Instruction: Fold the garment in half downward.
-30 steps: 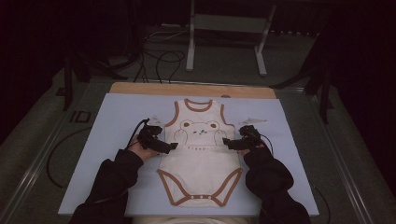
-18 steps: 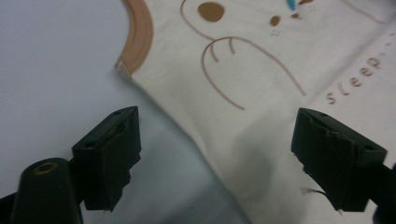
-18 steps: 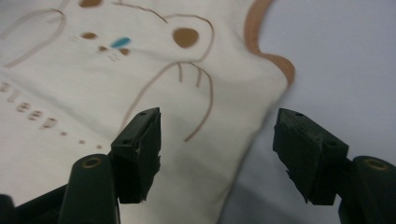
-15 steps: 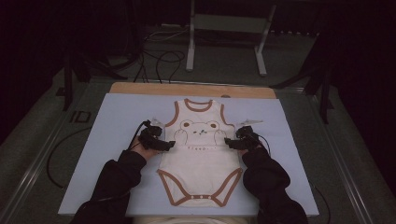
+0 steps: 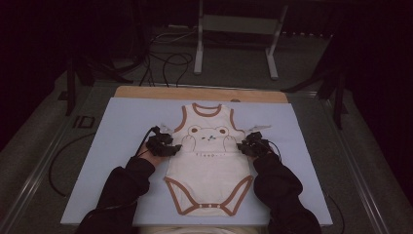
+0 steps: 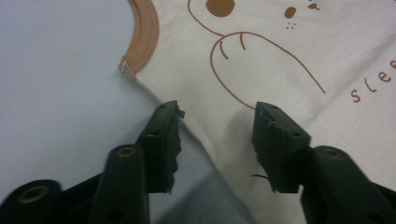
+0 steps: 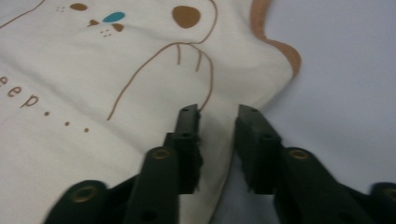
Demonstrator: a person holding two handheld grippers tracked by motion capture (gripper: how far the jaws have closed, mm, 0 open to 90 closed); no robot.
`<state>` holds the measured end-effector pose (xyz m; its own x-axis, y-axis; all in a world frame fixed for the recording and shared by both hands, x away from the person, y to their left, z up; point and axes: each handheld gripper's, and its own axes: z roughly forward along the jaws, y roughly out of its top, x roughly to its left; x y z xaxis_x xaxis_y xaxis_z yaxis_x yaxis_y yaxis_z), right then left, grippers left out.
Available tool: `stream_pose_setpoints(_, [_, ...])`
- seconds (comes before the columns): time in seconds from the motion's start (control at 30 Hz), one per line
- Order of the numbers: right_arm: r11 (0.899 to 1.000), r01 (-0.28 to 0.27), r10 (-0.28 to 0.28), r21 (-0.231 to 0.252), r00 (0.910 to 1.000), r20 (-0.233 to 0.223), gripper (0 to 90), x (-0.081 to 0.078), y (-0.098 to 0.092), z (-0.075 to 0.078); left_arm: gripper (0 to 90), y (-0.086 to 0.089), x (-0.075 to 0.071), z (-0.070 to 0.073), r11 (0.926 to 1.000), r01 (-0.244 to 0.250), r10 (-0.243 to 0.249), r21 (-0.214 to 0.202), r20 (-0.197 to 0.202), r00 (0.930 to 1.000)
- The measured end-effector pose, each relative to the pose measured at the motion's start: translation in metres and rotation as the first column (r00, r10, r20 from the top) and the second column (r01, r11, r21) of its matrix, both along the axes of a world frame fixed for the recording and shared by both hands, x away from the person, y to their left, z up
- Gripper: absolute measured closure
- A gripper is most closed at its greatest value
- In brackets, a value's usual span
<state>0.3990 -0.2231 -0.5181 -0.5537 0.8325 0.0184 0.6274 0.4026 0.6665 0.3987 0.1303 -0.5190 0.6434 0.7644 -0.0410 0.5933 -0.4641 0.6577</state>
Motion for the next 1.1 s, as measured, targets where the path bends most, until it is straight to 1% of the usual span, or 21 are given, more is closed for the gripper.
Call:
stream_pose_setpoints(0.07, [1.000,-0.010,0.010,-0.002,0.9999,0.000,79.7,0.000,0.002,0.000,62.6,0.000,0.000,0.000,1.0000,-0.001,0.001,-0.007,-0.002,1.0000])
stream_pose_setpoints(0.1, [1.000,-0.014,0.014,0.003,0.9999,-0.002,82.2,0.000,0.003,0.000,64.3,-0.001,0.000,0.000,0.9999,-0.013,0.013,-0.009,-0.007,0.9999])
stream_pose_setpoints(0.13, [1.000,-0.018,0.018,0.001,0.9998,0.000,84.5,0.000,0.003,0.000,67.7,-0.001,0.000,0.000,0.9999,-0.013,0.013,-0.009,-0.007,0.9999])
stream_pose_setpoints(0.17, [1.000,-0.021,0.021,-0.001,0.9998,0.003,86.8,0.000,0.004,0.000,72.8,0.000,0.001,0.001,0.9995,-0.022,0.021,-0.022,-0.023,0.9995])
stream_pose_setpoints(0.27, [0.999,-0.027,0.027,-0.017,0.9996,0.008,88.3,-0.001,0.007,0.001,88.0,0.000,0.001,-0.001,0.9971,-0.021,0.017,-0.073,-0.045,0.9988])
stream_pose_setpoints(0.3, [0.999,-0.029,0.029,-0.024,0.9995,0.013,88.6,-0.001,0.007,0.001,88.4,0.000,0.000,-0.001,0.9971,-0.020,0.017,-0.073,-0.042,0.9990])
stream_pose_setpoints(0.4, [0.999,-0.034,0.035,-0.027,0.9992,0.018,88.9,-0.002,0.008,0.001,89.2,-0.003,-0.001,0.001,0.9985,-0.003,0.002,-0.054,-0.031,0.9995])
stream_pose_setpoints(0.47, [0.999,-0.038,0.038,-0.019,0.9991,0.021,88.9,-0.002,0.007,0.002,89.3,-0.003,-0.002,0.001,0.9983,0.001,-0.003,-0.059,-0.029,0.9996])
stream_pose_setpoints(0.57, [0.999,-0.032,0.032,-0.007,0.9989,0.034,89.0,-0.003,0.006,0.005,89.6,-0.004,-0.002,0.003,0.9987,0.006,-0.007,-0.052,-0.019,0.9998])
stream_pose_setpoints(0.63, [1.000,-0.031,0.031,-0.002,0.9988,0.037,89.1,-0.004,0.005,0.007,89.6,-0.003,-0.003,0.003,0.9985,0.001,-0.001,-0.055,-0.014,0.9999])
stream_pose_setpoints(0.67, [1.000,-0.031,0.031,0.006,0.9988,0.039,89.1,-0.005,0.004,0.008,89.6,-0.003,-0.003,0.004,0.9986,0.002,-0.002,-0.053,-0.015,0.9999])
stream_pose_setpoints(0.73, [0.999,-0.033,0.033,0.006,0.9986,0.042,89.1,-0.005,0.004,0.009,89.6,-0.002,-0.004,0.005,0.9989,0.010,-0.010,-0.046,-0.014,0.9998])
stream_pose_setpoints(0.77, [0.999,-0.033,0.032,0.008,0.9985,0.045,89.2,-0.006,0.003,0.012,89.6,-0.003,-0.004,0.006,0.9994,0.009,-0.010,-0.034,-0.004,0.9999])
stream_pose_setpoints(0.8, [0.999,-0.033,0.032,0.011,0.9983,0.048,89.2,-0.006,0.003,0.013,89.6,-0.002,-0.004,0.006,0.9991,0.008,-0.008,-0.041,-0.005,1.0000])
stream_pose_setpoints(0.87, [0.999,-0.032,0.031,0.011,0.9983,0.050,89.2,-0.007,0.002,0.014,89.7,-0.002,-0.005,0.007,0.9992,0.009,-0.009,-0.038,-0.002,1.0000])
stream_pose_setpoints(0.9, [0.999,-0.032,0.031,0.015,0.9981,0.054,89.2,-0.008,0.002,0.015,89.7,-0.001,-0.005,0.007,0.9989,0.010,-0.010,-0.045,-0.001,0.9999])
stream_pose_setpoints(0.97, [0.999,-0.035,0.034,0.013,0.9977,0.059,89.2,-0.008,0.003,0.017,89.7,-0.001,-0.005,0.009,0.9989,0.012,-0.012,-0.044,0.002,0.9999])
stream_pose_setpoints(1.0, [0.999,-0.035,0.034,0.016,0.9976,0.061,89.2,-0.009,0.003,0.017,89.7,0.001,-0.005,0.010,0.9980,0.004,-0.003,-0.063,0.006,1.0000])
stream_pose_setpoints(1.03, [0.999,-0.037,0.036,0.015,0.9975,0.060,89.2,-0.009,0.002,0.018,89.7,0.003,-0.005,0.011,0.9980,0.003,-0.002,-0.064,0.013,0.9999])
stream_pose_setpoints(1.07, [0.999,-0.037,0.036,0.015,0.9974,0.063,89.2,-0.010,0.002,0.019,89.6,0.004,-0.005,0.011,0.9974,-0.001,0.002,-0.072,0.012,0.9999])
stream_pose_setpoints(1.1, [0.999,-0.038,0.037,0.013,0.9973,0.064,89.2,-0.011,0.002,0.019,89.7,0.006,-0.005,0.011,0.9963,-0.002,0.002,-0.086,0.001,1.0000])
